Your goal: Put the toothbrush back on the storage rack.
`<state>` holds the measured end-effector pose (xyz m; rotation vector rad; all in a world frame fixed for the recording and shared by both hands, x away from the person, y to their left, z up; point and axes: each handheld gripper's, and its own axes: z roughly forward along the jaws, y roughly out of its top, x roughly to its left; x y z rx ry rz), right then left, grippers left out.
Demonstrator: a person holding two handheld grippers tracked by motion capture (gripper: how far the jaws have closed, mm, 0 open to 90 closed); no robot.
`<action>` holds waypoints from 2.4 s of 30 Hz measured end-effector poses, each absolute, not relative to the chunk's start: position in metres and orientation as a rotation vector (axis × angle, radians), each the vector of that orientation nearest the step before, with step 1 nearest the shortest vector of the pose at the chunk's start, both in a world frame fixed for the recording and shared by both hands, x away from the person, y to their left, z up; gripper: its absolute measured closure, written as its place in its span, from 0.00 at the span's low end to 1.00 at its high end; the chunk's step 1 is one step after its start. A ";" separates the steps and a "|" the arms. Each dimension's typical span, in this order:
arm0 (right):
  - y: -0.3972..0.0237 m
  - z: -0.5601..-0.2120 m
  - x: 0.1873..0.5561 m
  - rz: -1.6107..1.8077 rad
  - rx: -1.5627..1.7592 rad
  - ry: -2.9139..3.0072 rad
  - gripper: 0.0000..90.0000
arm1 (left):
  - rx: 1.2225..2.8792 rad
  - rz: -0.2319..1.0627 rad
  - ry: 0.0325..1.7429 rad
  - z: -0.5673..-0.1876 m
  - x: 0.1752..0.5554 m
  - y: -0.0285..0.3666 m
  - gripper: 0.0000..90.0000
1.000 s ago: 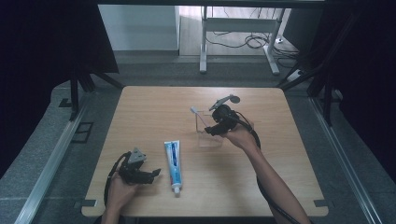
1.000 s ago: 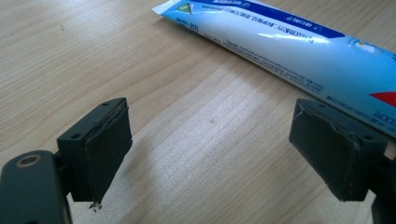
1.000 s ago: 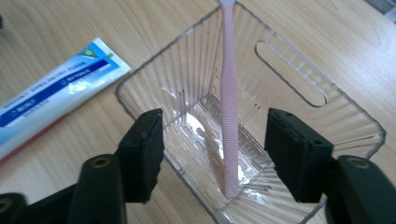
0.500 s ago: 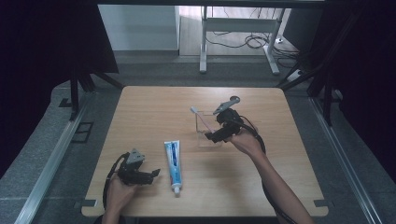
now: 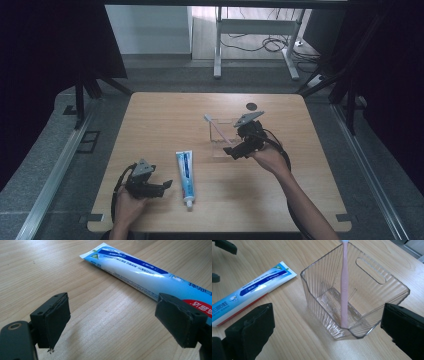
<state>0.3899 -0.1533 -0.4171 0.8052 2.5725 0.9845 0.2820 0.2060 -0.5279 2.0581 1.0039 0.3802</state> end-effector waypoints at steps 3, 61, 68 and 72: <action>-0.157 -0.416 0.383 0.988 0.809 2.576 0.00 | 2.072 0.394 0.993 -0.528 0.282 0.206 0.14; -0.250 -0.459 0.306 1.064 0.930 2.467 0.00 | 2.120 0.391 0.977 -0.530 0.282 0.199 0.14; -0.263 -0.469 0.294 1.094 0.981 2.432 0.00 | 2.128 0.394 0.977 -0.531 0.282 0.199 0.14; -0.267 -0.474 0.290 1.096 0.993 2.419 0.00 | 2.125 0.391 0.984 -0.531 0.281 0.198 0.14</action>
